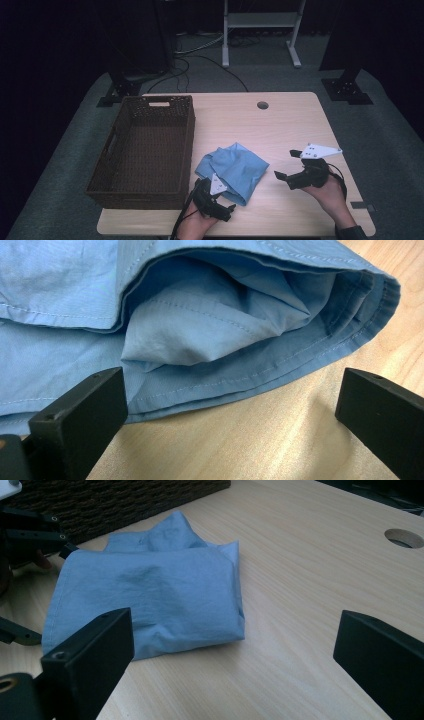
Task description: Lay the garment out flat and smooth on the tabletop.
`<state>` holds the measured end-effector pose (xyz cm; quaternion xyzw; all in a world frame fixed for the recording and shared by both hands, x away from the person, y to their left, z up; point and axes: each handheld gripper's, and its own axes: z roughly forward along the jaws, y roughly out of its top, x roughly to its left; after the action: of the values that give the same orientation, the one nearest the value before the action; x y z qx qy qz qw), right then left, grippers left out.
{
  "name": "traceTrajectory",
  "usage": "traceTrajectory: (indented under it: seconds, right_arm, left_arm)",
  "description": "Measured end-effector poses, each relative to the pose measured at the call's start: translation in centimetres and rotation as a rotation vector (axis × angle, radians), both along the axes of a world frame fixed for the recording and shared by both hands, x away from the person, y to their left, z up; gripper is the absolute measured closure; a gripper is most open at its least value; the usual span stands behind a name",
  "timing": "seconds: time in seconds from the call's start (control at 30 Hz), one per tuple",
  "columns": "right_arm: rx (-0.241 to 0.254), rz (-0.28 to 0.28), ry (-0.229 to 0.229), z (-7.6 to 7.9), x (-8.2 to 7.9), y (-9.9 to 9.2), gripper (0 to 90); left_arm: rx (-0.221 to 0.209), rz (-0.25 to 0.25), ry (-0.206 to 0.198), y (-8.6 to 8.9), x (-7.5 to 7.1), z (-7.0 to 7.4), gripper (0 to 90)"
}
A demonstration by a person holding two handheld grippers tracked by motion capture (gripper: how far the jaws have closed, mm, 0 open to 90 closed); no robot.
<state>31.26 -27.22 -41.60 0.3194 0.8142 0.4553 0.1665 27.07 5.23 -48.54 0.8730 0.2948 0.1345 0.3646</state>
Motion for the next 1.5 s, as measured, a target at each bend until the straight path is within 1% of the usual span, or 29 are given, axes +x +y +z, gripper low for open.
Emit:
traceTrajectory:
  seconds: [0.93,1.23,1.37,1.5]
  right_arm:
    - [0.004,0.059,0.001,0.7,1.5,3.2,1.8]
    - [0.027,0.07,0.007,1.1,2.1,3.9,1.8]
    - [0.022,0.074,0.009,1.3,2.5,4.3,1.8]
    - [0.028,0.08,0.009,1.4,2.8,4.9,1.8]
  left_arm:
    - [0.001,0.003,-0.002,0.0,0.0,0.0,0.0]
    - [0.002,0.002,-0.002,0.0,0.0,0.0,0.0]
    - [0.002,0.002,-0.002,0.0,0.0,0.0,0.0]
    - [0.002,0.003,-0.001,0.0,0.0,0.0,0.0]
